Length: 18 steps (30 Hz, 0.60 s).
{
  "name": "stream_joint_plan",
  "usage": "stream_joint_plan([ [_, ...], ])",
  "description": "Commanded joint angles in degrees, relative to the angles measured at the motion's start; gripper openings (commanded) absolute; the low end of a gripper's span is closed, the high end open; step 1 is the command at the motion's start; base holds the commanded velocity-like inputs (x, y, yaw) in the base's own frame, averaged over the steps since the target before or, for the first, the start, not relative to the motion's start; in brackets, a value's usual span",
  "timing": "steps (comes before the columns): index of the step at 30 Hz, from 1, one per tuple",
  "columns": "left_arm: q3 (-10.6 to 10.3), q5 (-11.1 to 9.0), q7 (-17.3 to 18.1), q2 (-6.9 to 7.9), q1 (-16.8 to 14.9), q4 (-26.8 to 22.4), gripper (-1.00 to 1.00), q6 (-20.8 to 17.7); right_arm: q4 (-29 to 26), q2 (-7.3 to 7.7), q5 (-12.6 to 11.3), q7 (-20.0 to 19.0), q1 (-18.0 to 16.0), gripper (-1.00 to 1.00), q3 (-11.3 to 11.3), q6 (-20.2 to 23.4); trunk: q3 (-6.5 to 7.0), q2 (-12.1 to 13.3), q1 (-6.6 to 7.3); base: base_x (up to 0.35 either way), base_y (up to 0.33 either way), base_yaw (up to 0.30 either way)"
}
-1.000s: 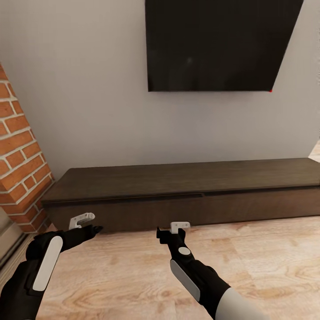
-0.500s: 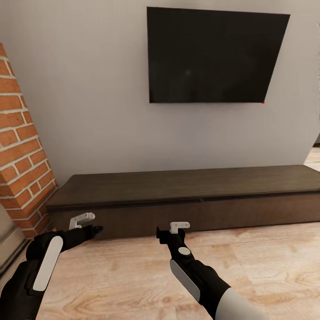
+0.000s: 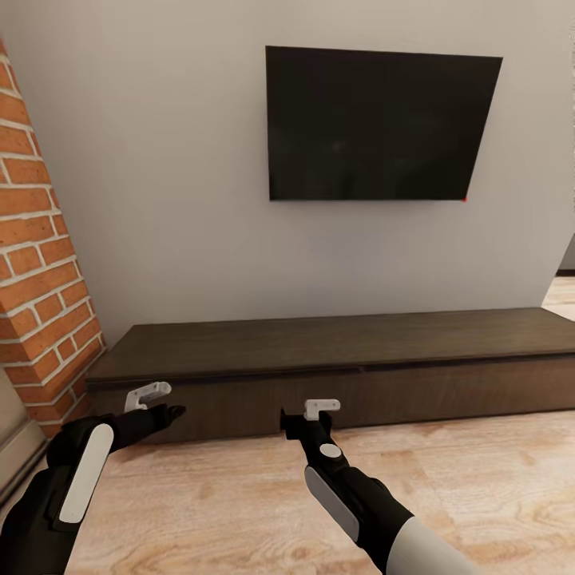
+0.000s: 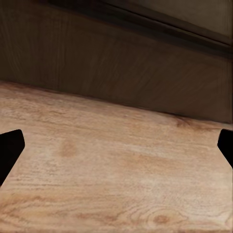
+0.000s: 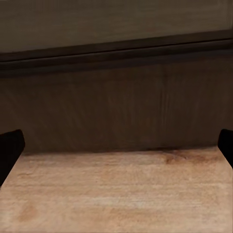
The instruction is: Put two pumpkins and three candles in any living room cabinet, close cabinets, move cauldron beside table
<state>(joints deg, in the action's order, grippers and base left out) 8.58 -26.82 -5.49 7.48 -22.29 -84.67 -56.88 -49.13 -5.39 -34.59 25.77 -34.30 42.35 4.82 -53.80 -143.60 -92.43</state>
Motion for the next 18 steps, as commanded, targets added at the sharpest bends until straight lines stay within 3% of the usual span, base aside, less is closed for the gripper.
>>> stream_joint_plan([
  [1,-0.02,-0.68,-0.58,0.00,-0.03,-0.06,1.00,-0.24,-0.11,0.03,-0.21,0.43,-0.06,1.00,0.19,0.26,0.10,-0.01,0.04,0.000,0.000,0.000],
  [9,-0.05,-1.70,-0.58,0.06,-0.03,-0.06,1.00,-0.25,-0.09,0.03,-0.27,0.38,-0.03,1.00,0.19,0.27,1.32,0.10,0.24,-0.012,0.000,0.000],
  [18,-0.14,-2.58,-0.58,0.01,-0.03,0.02,1.00,-0.25,-0.05,0.03,-0.69,0.11,-0.04,1.00,0.11,0.40,2.65,0.22,0.47,-0.184,0.000,0.087],
])
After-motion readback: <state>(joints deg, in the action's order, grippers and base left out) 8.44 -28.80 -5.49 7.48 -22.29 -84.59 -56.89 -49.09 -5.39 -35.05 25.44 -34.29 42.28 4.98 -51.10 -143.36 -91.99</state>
